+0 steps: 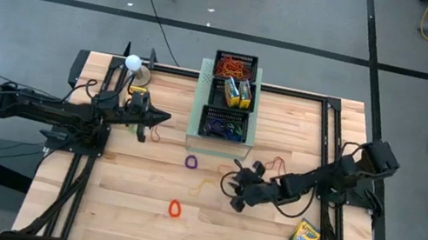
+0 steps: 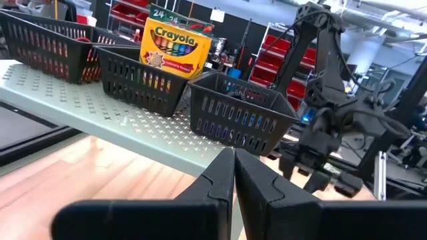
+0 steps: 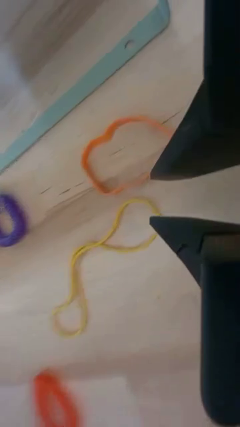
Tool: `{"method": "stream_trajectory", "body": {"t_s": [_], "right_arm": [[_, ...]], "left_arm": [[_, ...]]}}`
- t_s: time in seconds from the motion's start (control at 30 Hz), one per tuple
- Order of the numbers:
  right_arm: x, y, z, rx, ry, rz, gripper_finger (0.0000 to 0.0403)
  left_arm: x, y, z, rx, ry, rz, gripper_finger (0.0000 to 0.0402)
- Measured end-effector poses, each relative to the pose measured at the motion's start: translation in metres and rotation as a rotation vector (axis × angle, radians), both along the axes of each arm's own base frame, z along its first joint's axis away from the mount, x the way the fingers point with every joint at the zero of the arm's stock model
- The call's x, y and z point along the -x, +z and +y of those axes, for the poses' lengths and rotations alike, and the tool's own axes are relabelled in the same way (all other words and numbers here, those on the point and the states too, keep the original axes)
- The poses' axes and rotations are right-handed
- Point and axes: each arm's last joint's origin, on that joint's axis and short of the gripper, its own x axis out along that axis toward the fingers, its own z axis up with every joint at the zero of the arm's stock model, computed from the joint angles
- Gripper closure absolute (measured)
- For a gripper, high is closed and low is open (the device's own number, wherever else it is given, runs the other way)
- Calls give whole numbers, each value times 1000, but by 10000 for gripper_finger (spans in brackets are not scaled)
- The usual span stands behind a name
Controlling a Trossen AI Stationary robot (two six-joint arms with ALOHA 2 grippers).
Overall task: Pick & Place Office Desk Supplies
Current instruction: Put the orange rubber band into the top black bin on the shelf
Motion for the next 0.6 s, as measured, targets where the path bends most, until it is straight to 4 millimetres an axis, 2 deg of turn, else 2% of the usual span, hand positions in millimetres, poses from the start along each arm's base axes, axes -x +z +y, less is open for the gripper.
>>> {"method": "stream_trajectory", "body": {"t_s": [0.1, 0.2, 0.6], "right_arm": [[-2, -11, -2, 41, 30, 47, 273], [-3, -20, -6, 73, 47, 89, 270], [-10, -19, -17, 104, 77, 79, 297]], "left_arm": [[0, 0, 0, 0, -2, 1, 381], [0, 0, -1, -11, -19, 3, 381], [0, 0, -1, -11, -33, 6, 381]]}}
